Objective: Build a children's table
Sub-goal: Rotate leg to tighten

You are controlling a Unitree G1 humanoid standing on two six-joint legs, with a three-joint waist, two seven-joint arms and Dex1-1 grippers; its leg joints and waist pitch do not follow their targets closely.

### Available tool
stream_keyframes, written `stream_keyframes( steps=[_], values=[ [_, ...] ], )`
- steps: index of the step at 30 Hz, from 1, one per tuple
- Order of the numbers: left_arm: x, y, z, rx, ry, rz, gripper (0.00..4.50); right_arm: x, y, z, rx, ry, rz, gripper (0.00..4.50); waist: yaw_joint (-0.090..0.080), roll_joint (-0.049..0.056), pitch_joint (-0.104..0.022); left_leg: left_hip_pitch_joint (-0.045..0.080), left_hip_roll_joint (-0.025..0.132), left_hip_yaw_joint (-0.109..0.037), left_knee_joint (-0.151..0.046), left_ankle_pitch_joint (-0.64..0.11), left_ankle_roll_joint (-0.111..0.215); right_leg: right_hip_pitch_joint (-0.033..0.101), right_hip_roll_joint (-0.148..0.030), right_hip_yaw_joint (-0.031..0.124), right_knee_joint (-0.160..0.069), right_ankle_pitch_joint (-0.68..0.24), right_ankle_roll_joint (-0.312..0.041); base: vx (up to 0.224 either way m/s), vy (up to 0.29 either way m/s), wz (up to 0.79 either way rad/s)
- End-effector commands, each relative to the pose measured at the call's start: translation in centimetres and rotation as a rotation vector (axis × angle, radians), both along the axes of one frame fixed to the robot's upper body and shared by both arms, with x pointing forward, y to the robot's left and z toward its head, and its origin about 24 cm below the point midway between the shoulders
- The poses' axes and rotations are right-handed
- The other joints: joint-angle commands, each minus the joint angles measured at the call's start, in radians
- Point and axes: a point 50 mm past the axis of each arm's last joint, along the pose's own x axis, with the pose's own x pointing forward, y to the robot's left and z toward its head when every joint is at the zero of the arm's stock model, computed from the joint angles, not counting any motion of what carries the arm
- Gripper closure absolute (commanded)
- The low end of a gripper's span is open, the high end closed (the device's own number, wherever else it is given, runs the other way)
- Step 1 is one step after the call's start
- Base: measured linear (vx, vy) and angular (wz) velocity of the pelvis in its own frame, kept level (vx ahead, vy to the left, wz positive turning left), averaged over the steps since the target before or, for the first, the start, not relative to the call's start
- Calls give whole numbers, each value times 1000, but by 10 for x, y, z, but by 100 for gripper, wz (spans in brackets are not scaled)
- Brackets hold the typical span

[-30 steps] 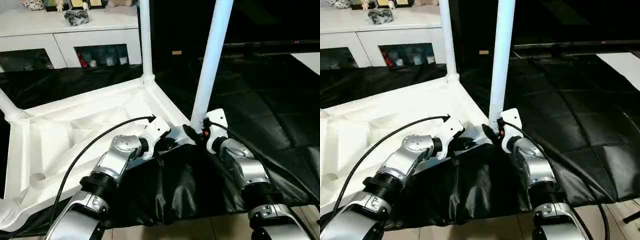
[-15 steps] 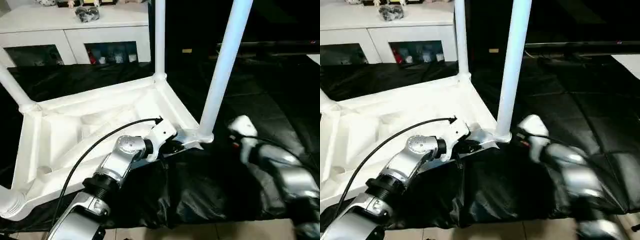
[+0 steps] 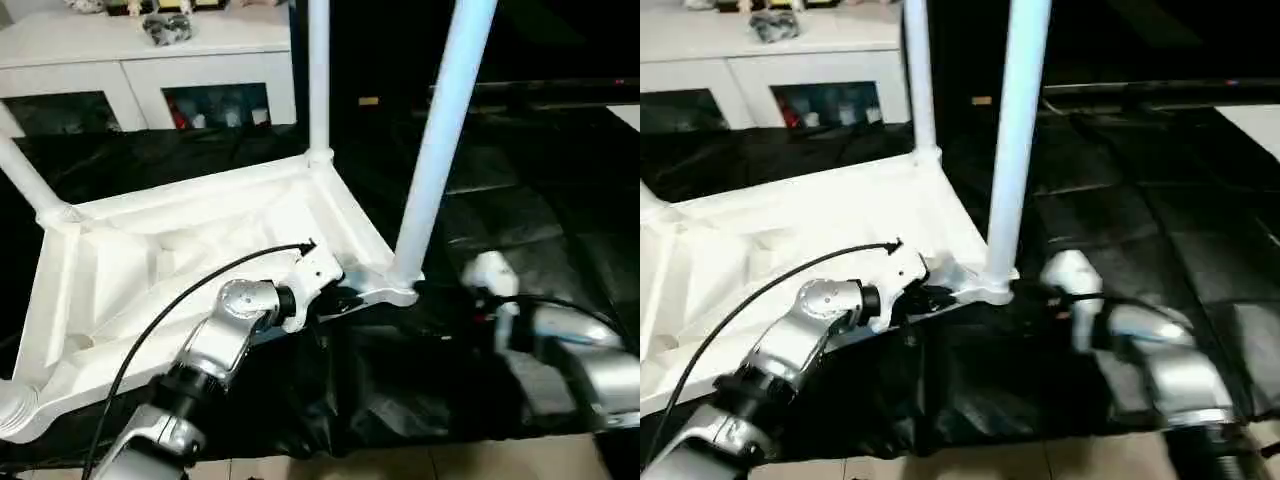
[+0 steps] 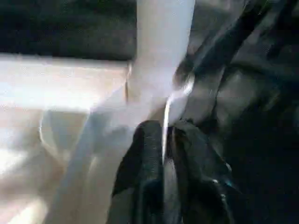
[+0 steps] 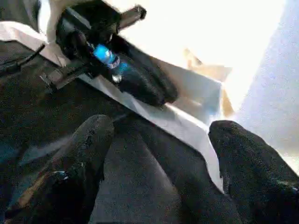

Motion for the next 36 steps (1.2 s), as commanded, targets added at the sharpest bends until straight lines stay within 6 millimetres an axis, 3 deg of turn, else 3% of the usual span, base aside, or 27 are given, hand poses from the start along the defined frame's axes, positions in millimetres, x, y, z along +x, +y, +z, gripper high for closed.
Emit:
stream_keyframes(
  steps=[1,2,3,4,5,6,7,8,9,10,11,12,13,15,16,17,18,20,21,26,32,36],
  values=[
    [0,12,15,-29,-20,24,358,3,9,5,29,-14,11,75,4,-20,-70,19,90,-51,-66,-101,131,37,-94,51,-54,-138,-237,0,0,0],
    [-4,20,20,-32,-14,36,346,4,14,4,39,-13,16,75,5,-27,-71,18,90,-51,-65,-99,130,42,-101,51,-48,-130,-245,0,0,0],
    [-4,22,21,-32,-12,39,346,5,15,4,40,-14,18,75,4,-25,-69,16,88,-50,-65,-98,132,42,-101,51,-50,-136,-245,0,0,0],
    [-6,26,22,-26,-8,41,338,5,16,3,40,-16,18,75,4,-24,-66,21,86,-47,-64,-115,127,37,-97,51,-57,-170,-235,0,0,0],
    [-10,34,22,-14,5,40,326,8,19,2,40,-23,6,75,3,-35,-65,21,85,-46,-64,-120,126,37,-96,51,-60,-190,-229,0,0,0],
    [-13,39,23,-6,14,38,326,10,20,2,40,-28,-4,75,5,-27,-63,20,84,-48,-66,-127,114,38,-97,51,-60,-227,-220,0,0,0],
    [-13,39,23,-6,14,38,314,10,20,2,40,-28,-4,75,5,-26,-63,24,85,-47,-66,-135,104,35,-96,52,-62,-244,-213,0,0,0],
    [-25,58,26,1,39,44,308,17,25,1,47,-40,-57,75,7,-28,-66,30,91,-50,-69,-142,78,33,-98,53,-55,-252,-213,0,0,0],
    [-30,65,27,-5,47,48,308,19,26,0,48,-43,-78,75,1,-28,-60,20,87,-51,-74,-144,79,34,-95,53,-58,-259,-211,0,0,0],
    [-30,65,28,-6,48,48,286,20,27,0,49,-44,-81,75,2,-24,-60,28,87,-50,-75,-169,61,29,-92,52,-59,-283,-204,0,0,0],
    [-38,75,31,-22,65,58,276,23,29,-1,48,-43,-112,75,0,-30,-60,33,86,-47,-73,-177,56,25,-89,53,-62,-286,-202,0,0,0],
    [-41,78,33,-25,76,58,276,24,30,-1,51,-44,-124,75,-1,-27,-58,28,85,-48,-75,-174,45,28,-90,56,-59,-274,-211,0,0,0],
    [-48,84,35,-30,96,55,271,26,32,-2,59,-44,-145,75,-1,-33,-58,30,86,-47,-75,-179,36,28,-91,56,-56,-275,-214,0,0,0],
    [-62,91,36,-17,142,36,254,30,38,-4,79,-42,-182,75,0,-34,-55,38,86,-45,-79,-212,20,20,-86,58,-61,-307,-204,0,0,0],
    [-68,93,35,-5,166,24,254,31,42,-4,90,-41,-196,75,1,-38,-55,38,86,-47,-79,-215,17,20,-88,59,-59,-308,-203,0,0,0],
    [-74,94,33,15,196,8,235,35,48,-5,101,-32,-226,75,0,-35,-52,31,84,-48,-84,-215,13,24,-88,60,-57,-314,-197,0,0,0],
    [-78,94,30,32,213,4,232,37,55,-5,112,-33,-236,75,0,-41,-52,38,85,-47,-84,-230,3,17,-86,61,-61,-332,-191,0,0,0],
    [-81,94,28,50,228,6,222,39,63,-6,118,-34,-247,75,0,-34,-52,38,84,-48,-85,-235,-14,16,-87,63,-58,-334,-185,0,0,0],
    [-82,94,25,65,235,13,222,42,68,-6,117,-33,-263,75,1,-34,-51,43,83,-46,-84,-253,-28,10,-85,66,-61,-339,-179,0,0,0],
    [-85,99,11,172,266,76,180,59,80,-7,135,-18,-430,75,0,-43,-51,40,80,-49,-88,-283,-62,12,-84,68,-57,-340,-168,0,0,0],
    [-84,110,-3,298,268,152,135,72,81,-6,184,18,-598,75,-2,-45,-53,41,78,-48,-85,-280,-65,13,-84,70,-55,-333,-157,0,0,0],
    [-84,116,-9,358,260,187,109,84,67,-7,203,41,-791,75,0,-42,-56,48,79,-46,-85,-283,-81,6,-81,69,-51,-300,-156,0,0,0]
  ],
)
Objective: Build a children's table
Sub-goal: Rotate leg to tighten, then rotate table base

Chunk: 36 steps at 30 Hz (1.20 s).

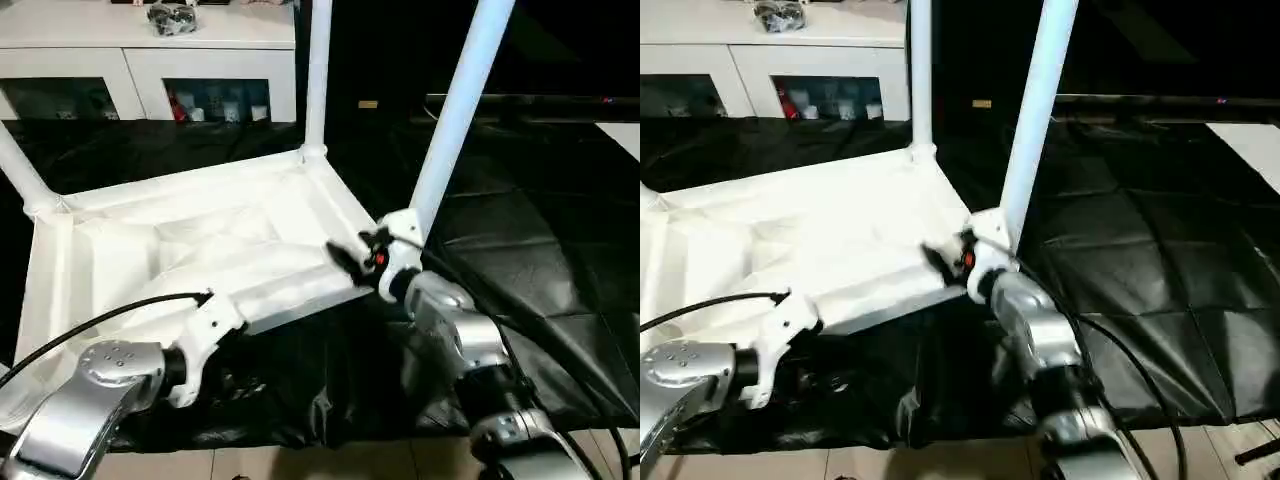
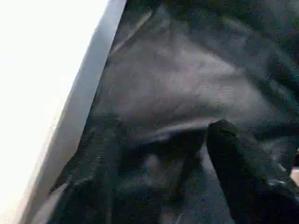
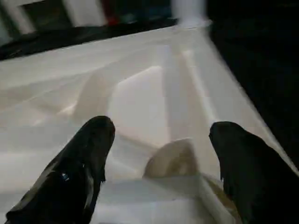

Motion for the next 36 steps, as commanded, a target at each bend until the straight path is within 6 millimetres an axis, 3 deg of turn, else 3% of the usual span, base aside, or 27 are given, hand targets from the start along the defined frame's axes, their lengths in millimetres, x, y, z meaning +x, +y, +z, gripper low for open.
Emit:
stream_keyframes(
  steps=[1,3,6,8,11,12,15,16,17,18,20,21,22,25,27,28,30,31,33,34,35,36],
  values=[
    [0,2,-2,35,-19,13,109,7,-19,0,6,10,-129,75,-6,13,-57,43,77,-47,-85,-286,-66,15,-84,63,-69,-289,-163,0,0,0],
    [5,4,-2,53,-55,42,77,13,-34,1,-16,7,-207,75,2,13,-59,43,75,-43,-83,-273,-65,16,-83,62,-67,-260,-164,0,0,0],
    [7,4,-2,57,-70,51,69,16,-45,2,-27,4,-252,75,9,11,-60,44,72,-39,-79,-259,-57,16,-83,63,-68,-247,-165,0,0,0],
    [11,3,0,60,-86,55,33,21,-68,5,-47,0,-324,75,14,10,-60,49,72,-37,-75,-266,-54,13,-82,64,-70,-267,-161,0,0,0],
    [12,3,1,61,-94,58,29,23,-81,8,-58,-7,-359,75,19,6,-60,43,71,-36,-74,-251,-50,17,-81,64,-67,-273,-154,0,0,0],
    [15,2,2,65,-119,68,15,26,-100,12,-77,-19,-409,75,19,10,-60,41,71,-38,-74,-256,-50,18,-80,63,-67,-282,-152,0,0,0],
    [16,2,2,63,-128,73,15,26,-108,14,-87,-25,-428,75,24,6,-61,44,70,-35,-69,-261,-48,16,-80,65,-69,-285,-154,0,0,0],
    [16,2,2,63,-138,79,15,26,-112,15,-92,-27,-440,75,25,4,-60,38,69,-35,-69,-250,-43,19,-79,65,-67,-280,-154,0,0,0],
    [19,1,4,59,-171,90,15,26,-124,17,-98,-30,-474,75,25,9,-63,33,69,-38,-69,-235,-39,24,-81,65,-62,-268,-155,0,0,0],
    [19,1,4,59,-171,90,15,26,-124,17,-98,-30,-474,75,24,7,-64,33,68,-36,-67,-230,-34,23,-78,64,-64,-257,-157,0,0,0],
    [22,1,8,31,-231,125,15,25,-135,19,-106,-34,-504,75,25,15,-65,32,67,-37,-65,-223,-30,26,-78,63,-61,-237,-167,0,0,0],
    [22,0,10,15,-250,135,15,24,-137,19,-108,-35,-510,75,23,10,-66,30,67,-36,-64,-220,-26,27,-77,62,-62,-226,-173,0,0,0],
    [22,0,14,-21,-274,157,15,24,-139,18,-110,-36,-514,75,24,15,-67,29,67,-37,-63,-212,-23,29,-77,61,-59,-210,-179,0,0,0],
    [20,-2,22,-111,-334,168,15,23,-138,17,-121,-45,-484,75,17,10,-66,24,66,-37,-62,-225,-15,32,-78,59,-62,-215,-188,0,0,0],
    [15,-2,28,-236,-366,200,15,21,-129,15,-144,-61,-403,75,9,14,-65,21,68,-39,-63,-232,-8,34,-77,58,-63,-210,-199,0,0,0],
    [11,0,31,-324,-386,231,15,18,-121,12,-164,-71,-335,75,7,27,-65,22,67,-40,-62,-247,-6,33,-77,57,-63,-223,-201,0,0,0],
    [9,2,33,-373,-400,251,15,16,-116,11,-175,-78,-295,75,3,18,-65,17,68,-41,-64,-248,2,36,-76,57,-65,-230,-198,0,0,0],
    [3,7,33,-419,-403,286,15,12,-110,8,-184,-81,-236,75,1,24,-65,18,68,-41,-65,-252,3,35,-75,57,-65,-231,-198,0,0,0],
    [-5,14,30,-439,-388,307,15,6,-104,4,-185,-80,-184,75,-9,23,-62,15,71,-44,-69,-267,11,36,-73,58,-68,-238,-196,0,0,0],
    [-9,17,28,-443,-380,312,15,4,-103,3,-185,-79,-164,75,-11,23,-62,24,70,-41,-66,-292,12,28,-69,58,-73,-267,-198,0,0,0],
    [-9,17,28,-443,-380,312,15,4,-103,3,-185,-79,-164,75,-13,24,-60,25,70,-41,-66,-303,9,27,-71,58,-75,-287,-197,0,0,0],
    [-15,22,26,-445,-375,325,15,-1,-100,1,-198,-81,-128,75,-17,35,-55,29,70,-42,-69,-342,-1,21,-66,56,-83,-329,-188,0,0,0]
  ],
)
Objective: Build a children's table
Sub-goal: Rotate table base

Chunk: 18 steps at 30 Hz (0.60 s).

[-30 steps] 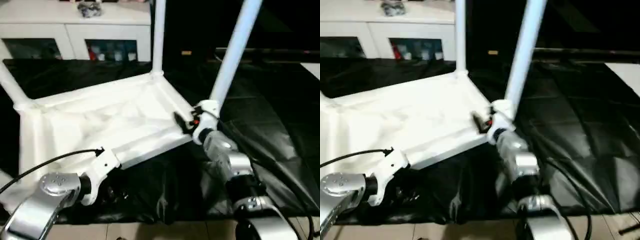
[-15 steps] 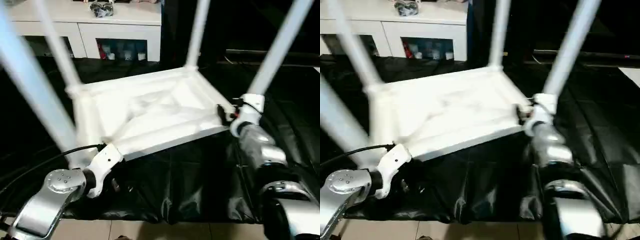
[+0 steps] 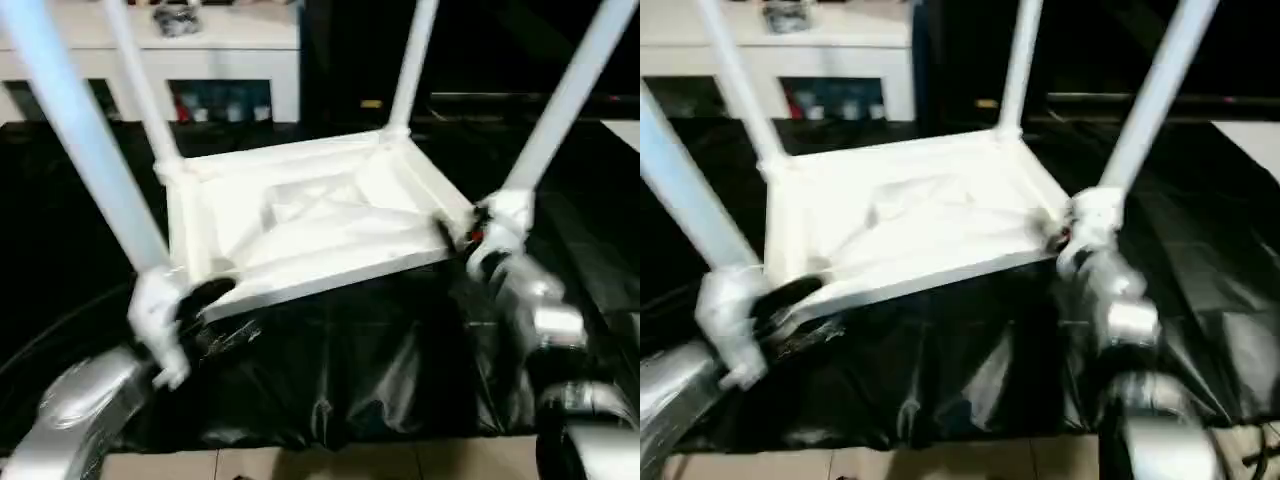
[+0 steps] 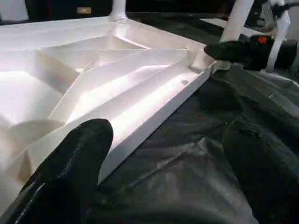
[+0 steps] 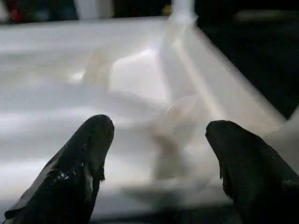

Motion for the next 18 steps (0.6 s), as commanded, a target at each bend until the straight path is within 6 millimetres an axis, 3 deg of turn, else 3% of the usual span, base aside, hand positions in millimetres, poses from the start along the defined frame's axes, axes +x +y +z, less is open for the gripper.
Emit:
stream_keyframes(
  steps=[1,2,3,7,9,14,18],
  values=[
    [-10,13,2,-7,-13,6,15,-8,5,5,-34,-28,86,75,-4,12,-55,30,67,-50,-76,-362,-6,26,-74,48,-96,-362,-173,0,0,0],
    [-14,17,1,-6,1,0,15,-12,5,4,-33,-23,101,75,-3,12,-54,28,68,-52,-78,-361,-7,27,-75,48,-97,-375,-163,0,0,0],
    [-19,21,1,-3,4,0,15,-17,4,2,-27,-11,98,75,-4,23,-54,32,69,-53,-80,-369,-10,23,-73,50,-95,-382,-157,0,0,0],
    [-27,31,1,-12,-18,65,15,-29,-1,-2,-19,23,50,75,-5,21,-49,39,68,-52,-81,-405,-24,14,-72,52,-104,-417,-151,0,0,0],
    [-33,38,-2,-15,-18,107,15,-38,-2,-5,-33,29,44,75,-6,18,-47,35,67,-55,-82,-415,-27,16,-76,53,-108,-469,-122,0,0,0],
    [-30,59,-6,30,-82,287,15,-50,-4,-9,-45,69,-29,75,-15,23,-42,41,62,-61,-80,-451,-37,3,-74,49,-123,-588,-61,0,0,0],
    [-27,61,-5,57,-89,292,15,-48,-6,-9,-57,81,-61,75,-26,24,-39,46,59,-69,-80,-504,-51,-2,-75,40,-132,-639,-40,0,0,0]
  ],
)
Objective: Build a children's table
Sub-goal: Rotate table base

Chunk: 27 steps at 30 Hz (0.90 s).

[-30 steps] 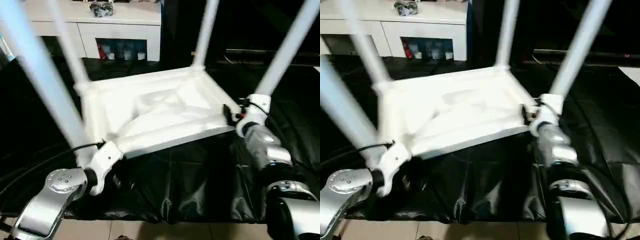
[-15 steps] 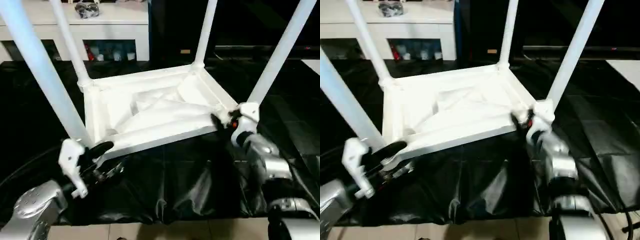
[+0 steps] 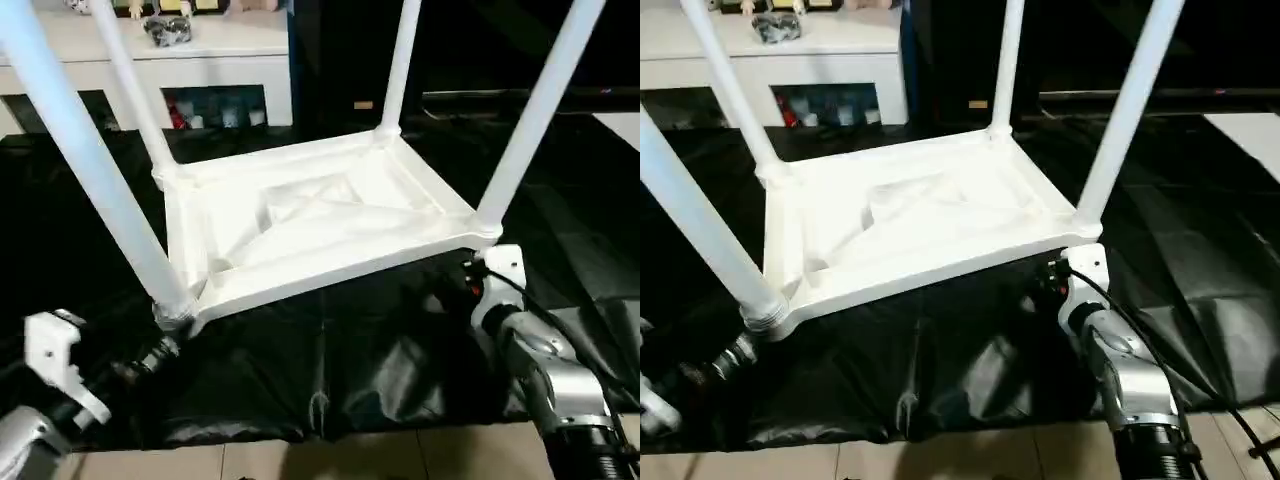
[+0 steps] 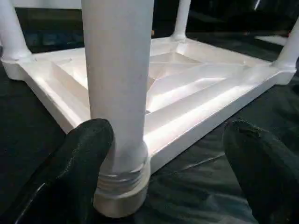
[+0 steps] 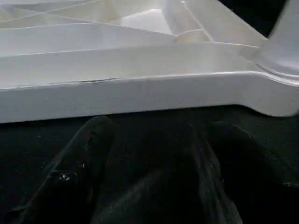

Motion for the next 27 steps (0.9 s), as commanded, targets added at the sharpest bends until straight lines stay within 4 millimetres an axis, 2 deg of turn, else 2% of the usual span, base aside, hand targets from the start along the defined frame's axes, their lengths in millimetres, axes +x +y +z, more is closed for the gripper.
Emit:
stream_keyframes(
  steps=[1,2,3,4,5,6,7,8,10,11,12,13,14,15,16,17,18,19,20,21,22,23,24,25,26,27],
  values=[
    [4,3,3,42,-9,14,15,4,-3,7,-13,-8,-35,75,-10,8,-36,46,61,-64,-80,-533,-55,-5,-73,38,-132,-648,-43,0,0,0],
    [8,2,5,56,-21,14,15,5,-2,8,-14,-6,-38,75,-13,10,-38,50,61,-66,-80,-544,-57,-5,-73,35,-132,-641,-44,0,0,0],
    [11,0,7,57,-31,12,15,5,-2,8,-14,-5,-38,75,-16,13,-38,48,62,-70,-83,-553,-59,-1,-73,32,-130,-625,-46,0,0,0],
    [16,-2,8,69,-40,12,15,7,0,8,-20,-3,-34,75,-19,14,-39,38,64,-75,-91,-558,-62,10,-73,29,-124,-585,-53,0,0,0],
    [25,-7,10,65,-62,3,15,10,2,7,-31,1,-24,75,-20,4,-39,36,64,-76,-93,-563,-63,11,-76,30,-122,-571,-60,0,0,0],
    [25,-7,10,65,-62,3,15,10,2,7,-31,1,-24,75,-18,7,-40,42,63,-74,-91,-565,-65,7,-78,32,-122,-575,-64,0,0,0],
    [29,-10,12,61,-76,-6,15,12,4,6,-35,3,-18,75,-18,5,-40,46,61,-72,-87,-564,-66,2,-79,33,-126,-580,-70,0,0,0],
    [36,-17,14,50,-99,-52,15,17,7,4,-54,11,5,75,-16,4,-38,57,57,-71,-76,-567,-61,-5,-84,28,-136,-616,-72,0,0,0],
    [43,-26,17,23,-122,-105,15,23,11,2,-63,24,29,75,-16,6,-38,57,62,-74,-82,-581,-64,0,-81,23,-137,-602,-73,-30,8,0],
    [47,-31,19,8,-133,-129,15,26,13,1,-68,31,37,75,-17,8,-37,64,64,-74,-85,-612,-73,-2,-76,19,-136,-581,-76,0,0,0],
    [49,-33,19,0,-134,-139,15,28,13,1,-73,33,40,75,-18,3,-36,66,65,-74,-86,-628,-78,-4,-74,17,-136,-572,-80,0,0,0],
    [52,-36,20,-11,-132,-154,15,30,14,0,-79,36,45,75,-17,6,-36,67,64,-74,-87,-641,-82,-4,-74,16,-134,-563,-82,0,0,0],
    [59,-41,21,-7,-130,-181,15,34,17,-1,-86,43,54,75,-19,0,-34,69,64,-73,-89,-669,-88,-4,-73,12,-135,-568,-81,0,0,0],
    [61,-43,22,-6,-130,-191,15,36,17,-1,-90,45,57,75,-20,3,-31,72,62,-75,-90,-689,-91,-6,-72,7,-134,-580,-78,0,0,0],
    [67,-45,21,-1,-114,-207,15,39,19,-1,-96,48,63,75,-25,-3,-28,76,59,-73,-90,-720,-94,-5,-68,-5,-143,-614,-60,-53,18,-5],
    [77,-47,17,30,-80,-222,15,45,22,-3,-102,58,74,75,-32,-10,-23,78,60,-72,-98,-756,-98,-3,-59,-26,-143,-652,-42,-53,18,-5],
    [80,-48,16,40,-74,-228,15,47,23,-3,-104,61,78,75,-26,10,-21,62,69,-62,-134,-804,-108,21,-38,-53,-113,-615,-40,-65,2,-4],
    [82,-49,15,46,-67,-229,15,48,24,-4,-109,64,80,75,-16,19,-16,19,88,-50,-186,-837,-114,62,-20,-60,-42,-529,-53,-129,-17,2],
    [86,-48,12,57,-43,-214,15,49,24,-4,-119,65,82,75,61,11,-30,-67,93,28,-258,-825,-119,125,-14,-39,136,-227,-57,-129,-17,2],
    [90,-47,10,81,-36,-203,15,51,25,-4,-129,65,87,75,56,-39,-44,-26,85,35,-231,-709,-119,101,-29,13,133,-383,-36,-93,-59,7],
    [94,-47,6,87,-11,-194,15,53,26,-3,-134,63,90,75,45,-124,-51,114,30,-1,95,-342,-88,-98,-144,81,-139,-1041,65,120,-138,8],
    [96,-47,4,91,7,-188,15,55,27,-3,-136,60,93,75,46,-81,-50,-43,-22,-104,102,-63,0,46,-176,164,-106,-921,28,120,-138,8],
    [97,-47,3,95,10,-184,15,56,28,-2,-136,58,95,75,71,-61,-62,-56,-8,-109,66,-26,-8,78,-163,136,-77,-790,7,181,-120,-11],
    [101,-45,1,110,24,-147,15,57,29,-1,-130,50,101,75,78,-54,-55,-39,27,-105,16,-38,-15,58,-141,115,-67,-663,-32,26,-59,9],
    [103,-44,1,124,27,-117,15,57,29,-1,-128,47,104,75,69,-19,-79,57,66,-80,-22,-77,-28,-9,-49,64,-10,-159,-177,26,-59,9],
    [103,-44,1,122,24,-109,15,57,29,-1,-128,46,105,75,52,-21,-76,39,67,-78,-31,-83,-18,7,-43,60,0,-63,-219,-56,-42,31]
  ],
)
